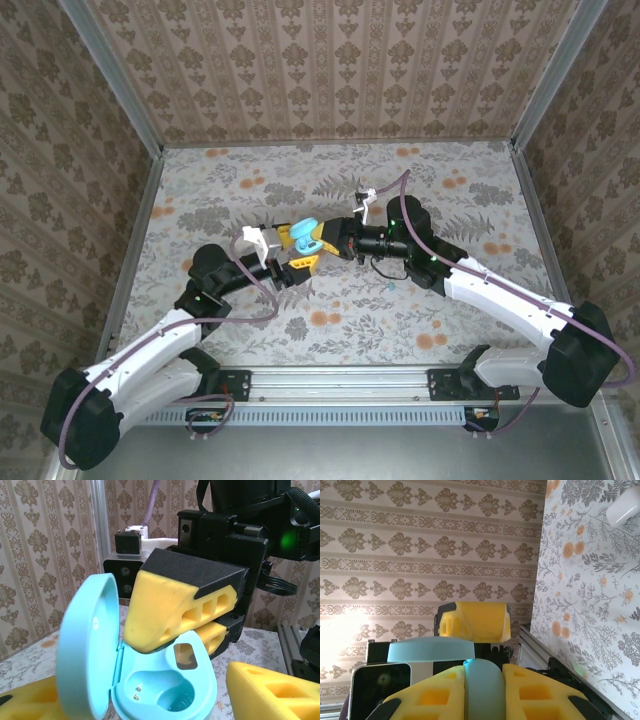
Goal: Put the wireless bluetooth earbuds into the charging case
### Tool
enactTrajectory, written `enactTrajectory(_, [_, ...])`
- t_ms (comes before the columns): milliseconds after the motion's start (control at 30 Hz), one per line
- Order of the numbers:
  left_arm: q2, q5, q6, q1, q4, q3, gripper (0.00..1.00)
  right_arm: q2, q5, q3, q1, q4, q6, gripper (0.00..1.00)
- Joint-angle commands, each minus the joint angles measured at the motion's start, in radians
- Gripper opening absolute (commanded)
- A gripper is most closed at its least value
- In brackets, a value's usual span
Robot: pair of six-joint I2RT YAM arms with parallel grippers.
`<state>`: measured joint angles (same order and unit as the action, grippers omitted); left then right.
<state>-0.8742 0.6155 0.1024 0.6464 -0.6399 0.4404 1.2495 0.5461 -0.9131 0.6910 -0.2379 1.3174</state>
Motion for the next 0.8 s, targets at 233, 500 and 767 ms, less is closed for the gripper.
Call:
enactTrajectory(233, [0.004, -0.011, 0.018, -0.002, -0.061, -0.016, 0.48, -0.018, -0.012, 0.01, -0.001, -0.043, 0.02, 0.17])
enactTrajectory(500, [0.009, -0.02, 0.033, -0.008, -0.044, -0.017, 0.41, -0.031, -0.021, 0.009, -0.001, -0.018, 0.01, 0.33])
enactTrajectory(767, [0.017, -0.007, 0.089, -0.032, -0.004, -0.016, 0.37, -0.059, -0.054, 0.005, -0.004, 0.051, -0.039, 0.5])
